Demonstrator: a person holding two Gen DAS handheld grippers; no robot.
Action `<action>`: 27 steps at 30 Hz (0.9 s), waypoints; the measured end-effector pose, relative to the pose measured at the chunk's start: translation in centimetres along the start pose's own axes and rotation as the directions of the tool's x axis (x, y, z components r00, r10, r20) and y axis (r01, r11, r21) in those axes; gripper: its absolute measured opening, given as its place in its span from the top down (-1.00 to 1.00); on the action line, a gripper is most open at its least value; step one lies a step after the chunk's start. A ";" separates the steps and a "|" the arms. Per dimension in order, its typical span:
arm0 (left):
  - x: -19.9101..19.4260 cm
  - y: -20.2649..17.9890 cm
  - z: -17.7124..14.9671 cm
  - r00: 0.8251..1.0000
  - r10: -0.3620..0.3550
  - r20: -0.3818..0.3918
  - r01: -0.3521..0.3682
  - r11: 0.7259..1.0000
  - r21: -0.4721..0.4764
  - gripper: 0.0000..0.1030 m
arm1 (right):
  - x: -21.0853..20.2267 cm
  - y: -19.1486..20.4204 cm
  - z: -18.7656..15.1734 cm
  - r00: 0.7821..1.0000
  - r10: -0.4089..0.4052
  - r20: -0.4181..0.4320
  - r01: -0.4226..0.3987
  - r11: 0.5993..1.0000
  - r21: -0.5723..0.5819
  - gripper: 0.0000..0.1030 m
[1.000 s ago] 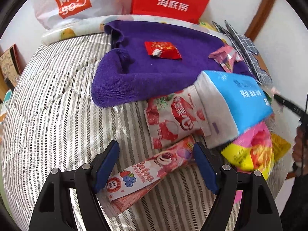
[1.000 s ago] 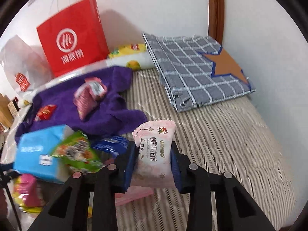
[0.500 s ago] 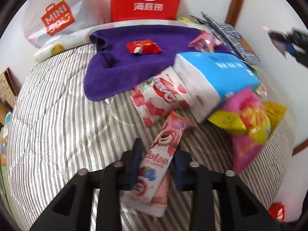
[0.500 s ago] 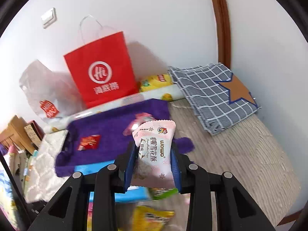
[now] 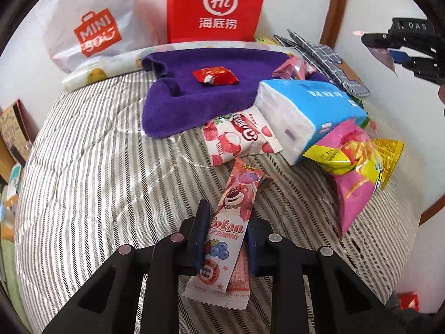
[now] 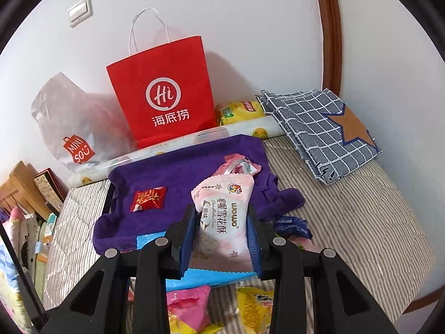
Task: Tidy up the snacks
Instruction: 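Lift the pink strawberry bar with the left tool while the right tool lifts the white pastry pack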
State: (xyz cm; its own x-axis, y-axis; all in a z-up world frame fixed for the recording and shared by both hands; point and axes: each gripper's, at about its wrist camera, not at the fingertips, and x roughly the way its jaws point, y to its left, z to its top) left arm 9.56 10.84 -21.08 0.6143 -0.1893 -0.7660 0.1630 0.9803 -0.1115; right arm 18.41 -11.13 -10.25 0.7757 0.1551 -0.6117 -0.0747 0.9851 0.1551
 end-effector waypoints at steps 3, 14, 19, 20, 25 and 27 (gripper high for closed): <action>0.0 0.0 -0.1 1.000 0.002 0.008 -0.002 1.000 -0.008 0.53 | 0.2 1.0 0.0 1.000 -0.019 0.000 0.019 1.000 -0.016 0.37; -0.1 -0.4 -0.2 1.000 0.017 0.009 -0.017 1.000 -0.022 0.52 | -0.9 3.3 1.0 0.999 0.019 0.030 -0.018 0.999 -0.049 0.37; -0.1 -0.4 -0.2 1.000 0.017 0.009 -0.017 1.000 -0.024 0.52 | -1.6 2.4 1.3 0.998 0.041 0.041 -0.041 0.999 -0.005 0.37; -0.1 -0.4 -0.2 1.000 0.017 0.010 -0.017 1.000 -0.025 0.52 | -1.8 2.2 1.3 0.998 0.037 0.050 -0.037 0.999 0.001 0.37; -0.3 -0.6 -0.3 1.000 0.017 0.017 -0.017 1.000 -0.018 0.52 | -2.1 1.2 1.0 0.998 0.037 0.047 -0.039 0.998 0.044 0.37; -0.3 -0.6 -0.4 1.000 0.015 0.018 -0.015 1.000 -0.018 0.52 | -2.2 0.9 0.9 0.998 0.034 0.046 -0.036 0.998 0.057 0.37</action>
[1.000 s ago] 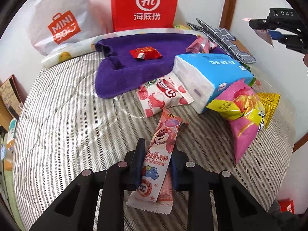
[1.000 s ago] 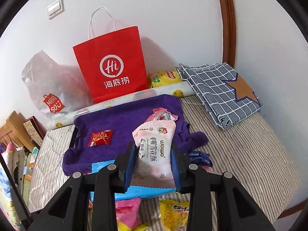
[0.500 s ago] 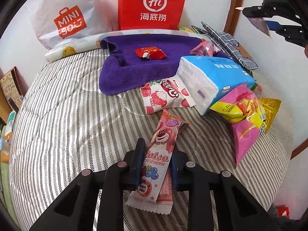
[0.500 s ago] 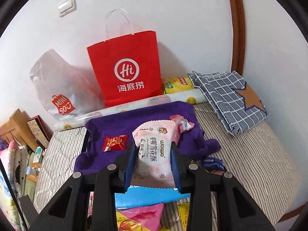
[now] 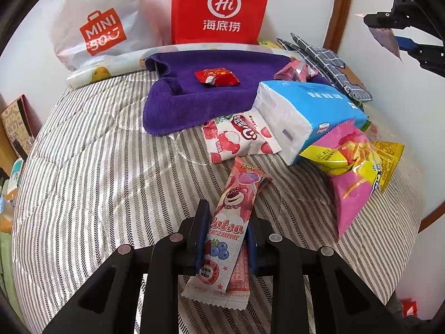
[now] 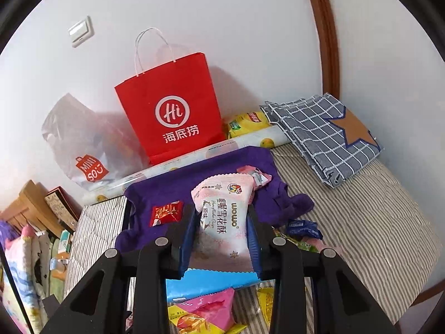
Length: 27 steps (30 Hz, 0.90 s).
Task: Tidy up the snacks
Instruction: 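Lift the pink strawberry bar with the left tool while the right tool lifts the white pastry pack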
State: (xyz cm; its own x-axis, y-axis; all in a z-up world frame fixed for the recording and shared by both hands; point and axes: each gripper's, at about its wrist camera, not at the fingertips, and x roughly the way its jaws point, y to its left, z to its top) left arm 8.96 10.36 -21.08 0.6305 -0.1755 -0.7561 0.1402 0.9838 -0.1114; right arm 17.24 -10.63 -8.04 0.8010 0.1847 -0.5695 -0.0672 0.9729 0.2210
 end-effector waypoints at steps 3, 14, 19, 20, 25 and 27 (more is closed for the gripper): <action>-0.1 0.2 -0.1 1.000 -0.013 0.004 0.013 1.000 -0.009 0.52 | 0.1 -0.1 0.0 1.000 -0.008 -0.008 0.008 1.000 0.010 0.37; -0.2 0.7 -0.1 0.999 -0.043 0.005 0.043 0.999 -0.027 0.52 | -0.5 0.1 0.0 0.999 -0.046 0.029 0.046 0.999 -0.007 0.37; -0.2 0.8 -0.1 0.999 -0.042 0.005 0.042 0.999 -0.034 0.52 | -0.2 -0.7 -0.4 0.999 -0.037 0.024 0.037 0.999 0.010 0.37; -0.2 0.8 0.0 0.999 -0.041 0.004 0.041 0.998 -0.037 0.52 | -0.1 -0.9 -0.5 0.999 -0.032 0.022 0.032 0.999 0.015 0.37; -0.5 1.3 0.2 0.998 -0.063 -0.007 0.062 0.995 -0.078 0.53 | -0.2 -1.9 -1.0 1.000 0.008 -0.002 -0.008 1.000 0.019 0.37; -0.8 1.5 0.2 0.997 -0.074 -0.011 0.072 0.994 -0.088 0.53 | -0.5 -1.8 -1.1 1.000 0.010 0.007 -0.009 1.000 -0.017 0.37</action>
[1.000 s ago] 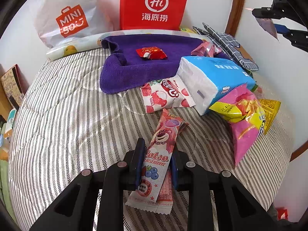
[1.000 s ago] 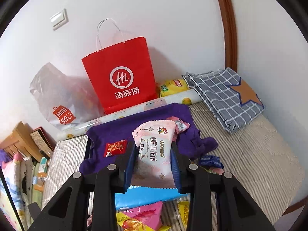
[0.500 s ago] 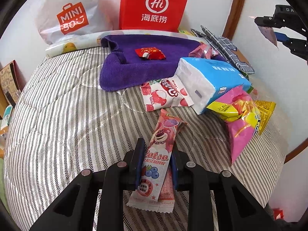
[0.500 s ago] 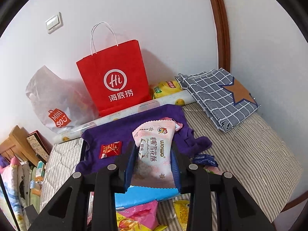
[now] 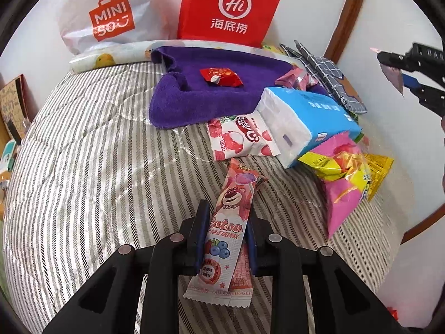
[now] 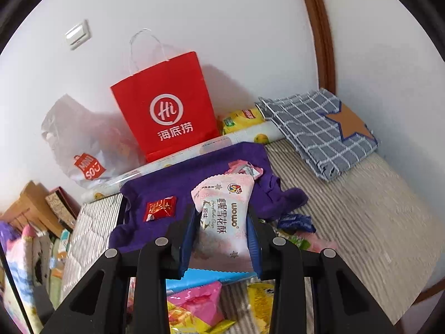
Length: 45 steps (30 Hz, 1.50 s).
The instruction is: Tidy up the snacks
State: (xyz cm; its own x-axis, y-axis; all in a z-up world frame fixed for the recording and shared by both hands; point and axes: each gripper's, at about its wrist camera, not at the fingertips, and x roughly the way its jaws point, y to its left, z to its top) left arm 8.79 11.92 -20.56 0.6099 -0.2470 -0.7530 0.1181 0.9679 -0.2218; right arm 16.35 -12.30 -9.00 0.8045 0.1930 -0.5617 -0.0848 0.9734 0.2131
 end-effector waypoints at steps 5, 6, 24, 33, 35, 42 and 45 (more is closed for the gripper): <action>-0.7 1.1 -0.2 0.999 -0.034 -0.006 0.034 0.998 -0.061 0.53 | -0.7 -0.1 -0.5 1.000 0.001 0.008 -0.001 0.998 -0.061 0.37; -0.8 1.3 -0.2 0.999 -0.045 -0.005 0.044 0.996 -0.075 0.53 | -0.9 -0.3 -0.6 1.000 0.006 0.009 -0.005 0.998 -0.069 0.37; 1.2 -1.3 0.6 0.991 0.084 -0.100 -0.082 0.996 0.028 0.28 | -1.2 -6.3 -3.2 0.996 0.089 -0.005 -0.089 0.991 -0.103 0.37; -0.4 -2.6 2.8 0.993 0.107 -0.051 -0.107 0.994 0.016 0.61 | -0.7 -6.4 -2.2 0.989 0.144 -0.016 -0.145 0.976 -0.164 0.37; -1.0 -2.9 3.9 0.994 0.107 -0.039 -0.107 0.994 0.009 0.61 | -0.4 -6.0 -1.7 0.988 0.155 -0.010 -0.155 0.971 -0.180 0.37; -1.8 -2.5 8.2 0.991 0.132 0.015 -0.132 0.991 -0.017 0.60 | 1.6 -3.9 0.9 0.983 0.183 0.017 -0.174 0.957 -0.233 0.37; -1.8 -2.0 9.8 0.990 0.139 0.038 -0.137 0.990 -0.042 0.60 | 3.0 -3.5 2.0 0.981 0.194 0.005 -0.189 0.957 -0.219 0.37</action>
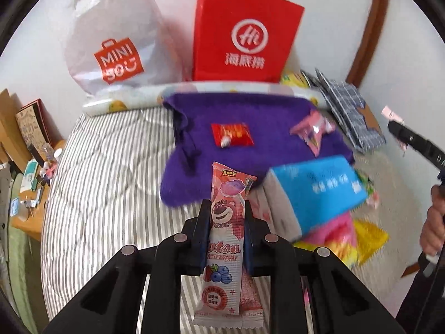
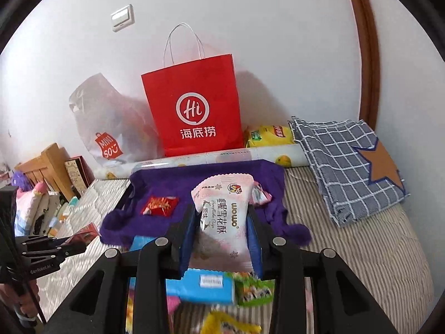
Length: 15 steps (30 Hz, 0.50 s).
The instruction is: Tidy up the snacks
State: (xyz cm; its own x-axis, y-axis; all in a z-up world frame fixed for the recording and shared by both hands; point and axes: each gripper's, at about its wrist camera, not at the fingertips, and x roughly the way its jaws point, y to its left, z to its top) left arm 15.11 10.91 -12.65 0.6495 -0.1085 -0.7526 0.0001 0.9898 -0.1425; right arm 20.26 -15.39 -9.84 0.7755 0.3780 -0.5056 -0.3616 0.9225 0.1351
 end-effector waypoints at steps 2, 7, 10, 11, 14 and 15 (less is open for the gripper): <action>0.2 0.4 1.0 1.000 -0.017 0.010 0.017 1.000 -0.023 0.60 | 1.0 -0.1 0.8 1.000 0.015 -0.009 -0.015 1.000 0.014 0.37; 1.2 0.8 3.2 0.998 -0.021 0.054 0.024 0.998 -0.049 0.60 | 3.2 -0.3 2.4 1.000 0.010 -0.003 -0.010 1.000 0.015 0.37; 2.2 1.2 4.0 0.998 -0.036 0.053 0.040 0.997 -0.073 0.60 | 4.4 -0.6 2.8 1.000 0.018 -0.010 -0.018 1.000 0.024 0.37; 2.4 1.3 4.1 0.998 -0.040 0.051 0.044 0.996 -0.078 0.60 | 4.7 -0.7 2.8 1.000 0.019 -0.013 -0.019 1.000 0.025 0.37; 3.0 1.6 4.2 0.998 -0.050 0.039 0.053 0.994 -0.093 0.60 | 5.5 -0.8 2.6 1.000 0.016 -0.021 -0.015 1.000 0.016 0.37; 3.1 1.6 4.2 0.998 -0.050 0.036 0.053 0.994 -0.095 0.60 | 5.7 -0.9 2.6 1.000 0.016 -0.024 -0.016 1.000 0.016 0.37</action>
State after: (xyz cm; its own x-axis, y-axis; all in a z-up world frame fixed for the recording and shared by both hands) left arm 20.25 12.51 -12.50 0.6758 -0.1542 -0.7208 -0.0374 0.9694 -0.2425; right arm 26.34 -13.82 -10.64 0.7573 0.3908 -0.5233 -0.3652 0.9176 0.1568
